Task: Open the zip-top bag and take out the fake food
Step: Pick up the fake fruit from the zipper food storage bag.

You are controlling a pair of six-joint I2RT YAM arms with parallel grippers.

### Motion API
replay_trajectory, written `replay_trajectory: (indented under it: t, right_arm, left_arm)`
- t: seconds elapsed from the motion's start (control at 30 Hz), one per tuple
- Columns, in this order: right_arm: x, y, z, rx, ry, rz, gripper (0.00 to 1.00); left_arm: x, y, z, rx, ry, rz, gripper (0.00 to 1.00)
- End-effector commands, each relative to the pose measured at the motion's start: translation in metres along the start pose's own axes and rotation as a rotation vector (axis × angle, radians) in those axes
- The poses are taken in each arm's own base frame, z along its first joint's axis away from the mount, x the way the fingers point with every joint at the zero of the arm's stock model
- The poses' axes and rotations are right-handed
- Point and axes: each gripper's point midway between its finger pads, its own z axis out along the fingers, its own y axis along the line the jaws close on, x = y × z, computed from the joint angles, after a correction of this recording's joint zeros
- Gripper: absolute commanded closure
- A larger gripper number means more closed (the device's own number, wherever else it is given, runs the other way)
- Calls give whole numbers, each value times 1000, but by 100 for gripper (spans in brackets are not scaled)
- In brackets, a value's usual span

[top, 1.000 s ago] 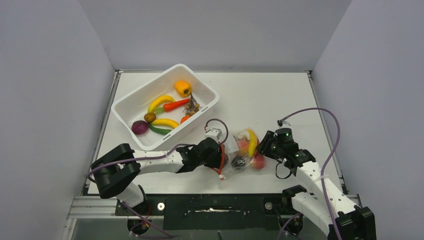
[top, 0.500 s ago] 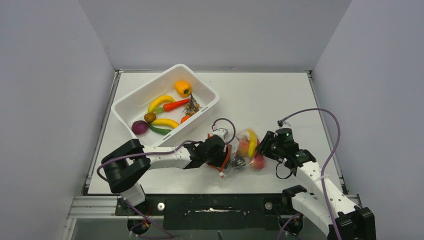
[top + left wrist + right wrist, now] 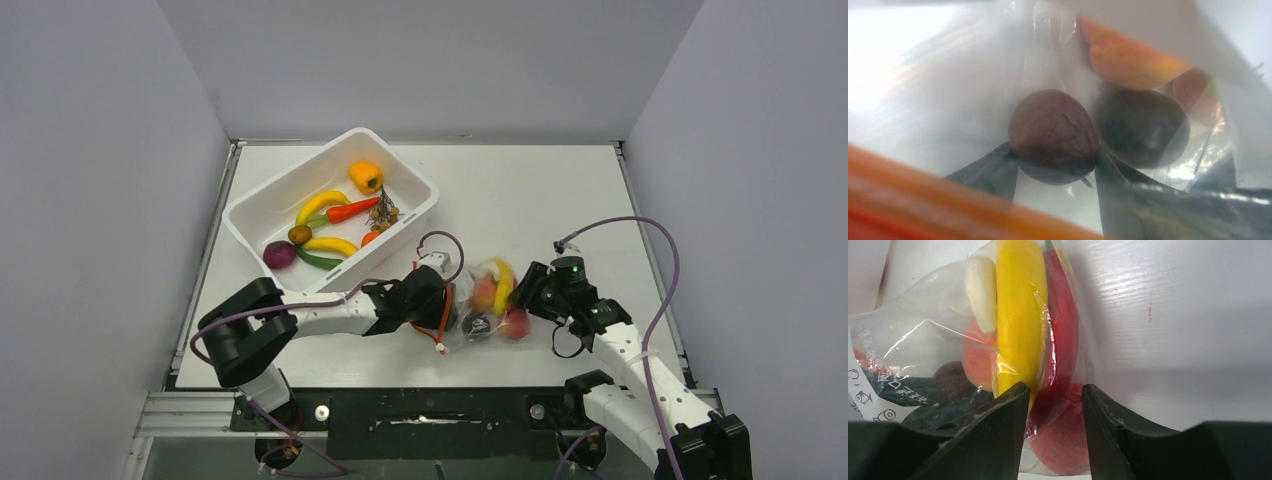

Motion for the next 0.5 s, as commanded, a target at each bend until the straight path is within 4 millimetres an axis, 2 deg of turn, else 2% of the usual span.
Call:
replay_trajectory:
  t: [0.0,0.1,0.27,0.33,0.47]
  right_arm:
    - [-12,17,-8,-80,-32,-43,54]
    - [-23,34,-18,-158,-81,-58,50]
    - [-39,75,-45,-360,-160,-132,39]
    - [-40,92,-53,-427,-170,-159,39]
    - [-29,126,-61,-516,-153,-247,39]
  left_arm:
    - [-9,-4,-18,52,-46,12,85]
    - [-14,-15,-30,134,-88,10,88]
    - [-25,-21,-44,190,-161,-13,92]
    - [-27,-20,-46,184,-171,-16,92]
    - [-28,-20,-46,183,-173,-16,93]
